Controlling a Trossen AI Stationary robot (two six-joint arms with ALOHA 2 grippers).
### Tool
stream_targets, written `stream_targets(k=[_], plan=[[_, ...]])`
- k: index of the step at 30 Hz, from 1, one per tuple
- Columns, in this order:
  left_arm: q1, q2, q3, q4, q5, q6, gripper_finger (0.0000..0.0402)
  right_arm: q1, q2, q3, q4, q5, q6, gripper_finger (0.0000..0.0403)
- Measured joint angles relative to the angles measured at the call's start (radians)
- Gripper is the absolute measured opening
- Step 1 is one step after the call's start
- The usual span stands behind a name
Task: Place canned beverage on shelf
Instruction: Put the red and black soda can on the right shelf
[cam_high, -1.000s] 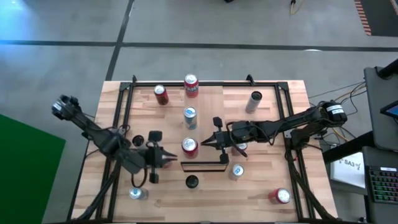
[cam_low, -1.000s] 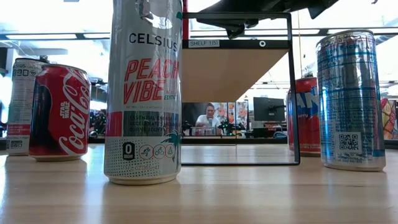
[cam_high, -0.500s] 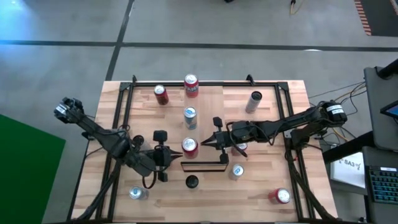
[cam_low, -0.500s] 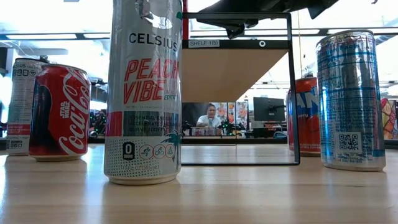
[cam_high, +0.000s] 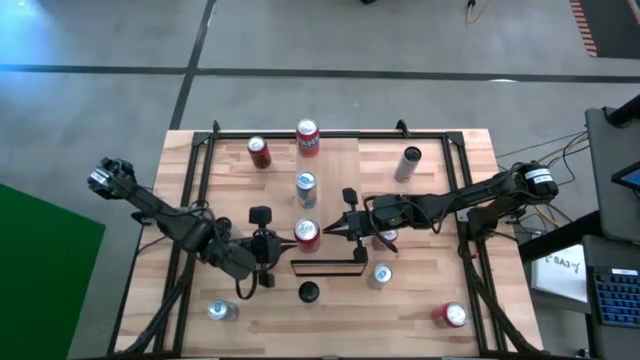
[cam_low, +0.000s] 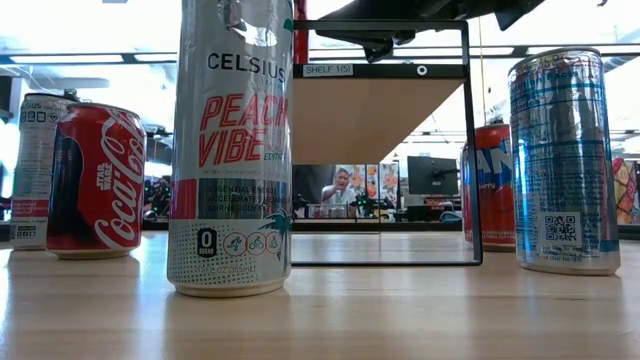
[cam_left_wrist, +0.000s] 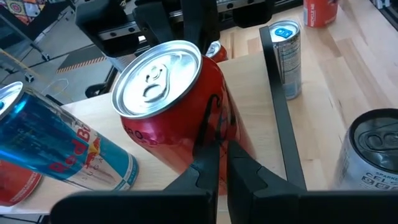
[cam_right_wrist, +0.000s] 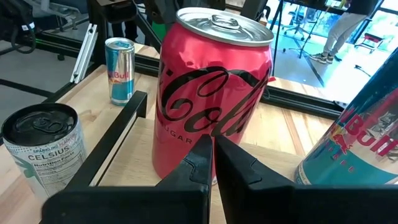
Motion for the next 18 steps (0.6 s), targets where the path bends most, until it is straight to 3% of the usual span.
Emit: stream_targets(k=[18], plan=[[0.0, -0.001, -0.001, -0.037, -0.017, -0.012, 0.0, 0.0, 0.04, 0.0, 0.06, -0.003, -0.011, 0.0009]])
